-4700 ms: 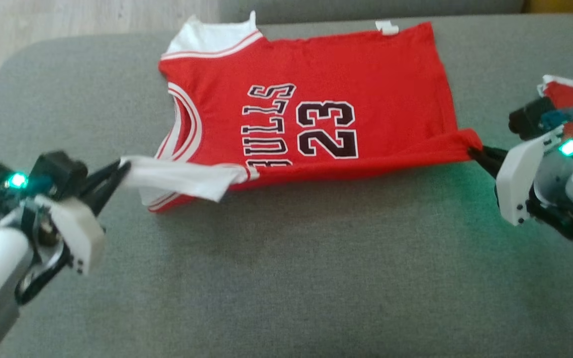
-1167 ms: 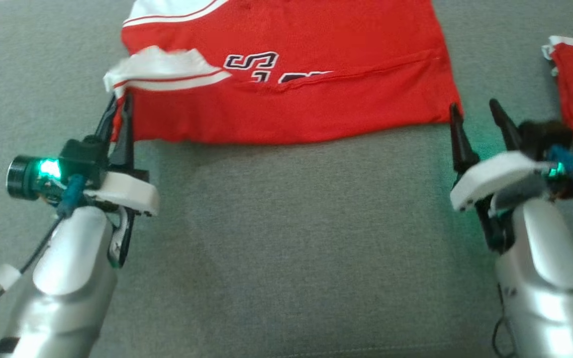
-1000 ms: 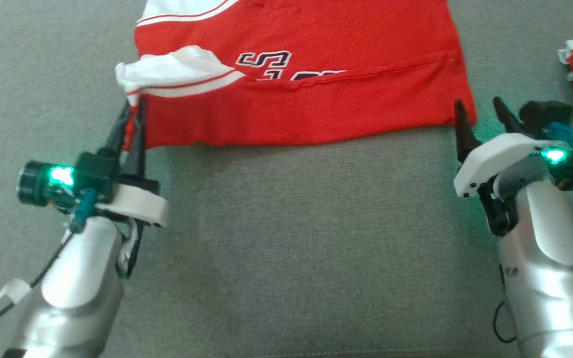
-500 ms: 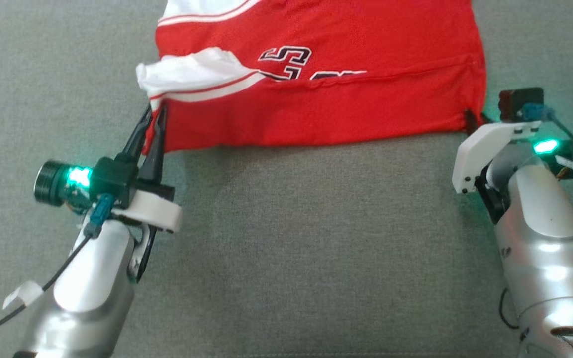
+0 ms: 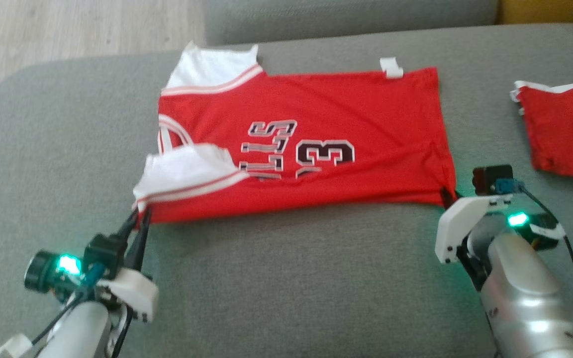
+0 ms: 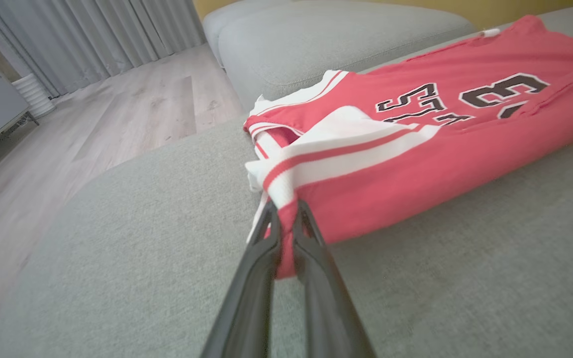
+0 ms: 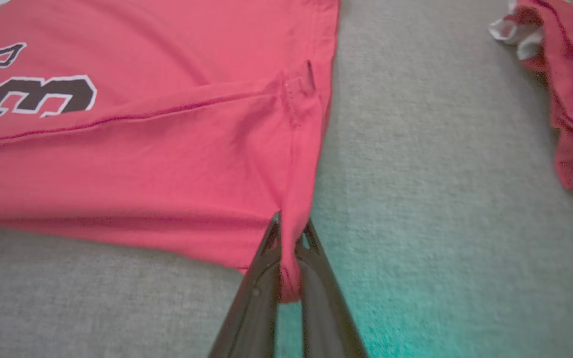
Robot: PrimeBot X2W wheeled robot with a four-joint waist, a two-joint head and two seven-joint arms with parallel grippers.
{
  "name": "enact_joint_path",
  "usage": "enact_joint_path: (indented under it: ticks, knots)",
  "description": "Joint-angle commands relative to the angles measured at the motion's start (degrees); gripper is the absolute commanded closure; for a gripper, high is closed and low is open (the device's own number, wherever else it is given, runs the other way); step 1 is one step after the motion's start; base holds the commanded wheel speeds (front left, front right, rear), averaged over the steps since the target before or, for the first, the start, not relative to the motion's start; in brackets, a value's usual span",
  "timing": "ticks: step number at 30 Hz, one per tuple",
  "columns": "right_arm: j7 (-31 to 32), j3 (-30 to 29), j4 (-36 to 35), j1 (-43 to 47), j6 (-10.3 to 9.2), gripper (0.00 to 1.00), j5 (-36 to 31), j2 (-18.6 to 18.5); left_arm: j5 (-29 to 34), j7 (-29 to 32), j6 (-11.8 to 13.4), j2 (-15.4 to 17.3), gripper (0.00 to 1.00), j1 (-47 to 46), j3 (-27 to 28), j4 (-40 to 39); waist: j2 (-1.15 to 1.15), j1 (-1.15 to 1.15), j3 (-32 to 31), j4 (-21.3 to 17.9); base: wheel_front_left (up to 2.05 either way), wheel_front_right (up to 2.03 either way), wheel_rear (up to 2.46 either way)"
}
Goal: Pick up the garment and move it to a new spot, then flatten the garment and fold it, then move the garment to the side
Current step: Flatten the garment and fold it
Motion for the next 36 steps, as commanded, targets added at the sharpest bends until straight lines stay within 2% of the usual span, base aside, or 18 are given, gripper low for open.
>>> enact_joint_path:
  ticks: [1, 11, 19, 24, 30, 36]
  knots:
    - [0.4, 1.4, -2.0, 0.3, -0.11, 1.00, 0.7, 0.1, -0.5, 0.4, -0.1, 2.5, 1.00, -0.6, 2.1, -2.0, 0.00, 0.02, -1.4, -1.1, 0.00, 0.00, 0.00]
    - [7.7, 2.8, -12.4, 8.9, -0.11, 1.00, 5.0, -1.4, -2.9, 5.9, -0.9, 4.0, 1.00, 6.4, 1.0, -8.2, 0.00, 0.02, -5.0, -1.4, 0.00, 0.00, 0.00]
    - [16.4, 3.5, -27.4, 17.1, -0.11, 1.00, 8.8, -2.7, -4.1, 7.9, 0.0, 4.9, 1.00, 8.4, 1.3, -13.3, 0.00, 0.02, -5.0, -2.0, 0.00, 0.00, 0.00]
    - [18.9, 1.7, -35.6, 19.5, -0.11, 1.00, 9.3, -2.1, -4.0, 8.3, -0.1, 5.7, 1.00, 5.9, 1.8, -15.1, 0.00, 0.02, -2.8, -2.3, 0.00, 0.00, 0.00]
    - [19.8, 0.4, -40.5, 19.8, -0.11, 1.00, 9.3, -0.9, -3.8, 8.1, -1.3, 5.6, 1.00, -0.1, 1.7, -13.0, 0.00, 0.02, 0.8, -2.7, 0.00, 0.00, 0.00]
    - [19.5, 0.9, -40.3, 19.2, -0.11, 1.00, 9.2, -0.1, -3.9, 9.7, -3.7, 5.0, 1.00, -3.4, -0.1, -6.5, 0.00, 0.02, 3.1, -3.5, 0.00, 0.00, 0.00]
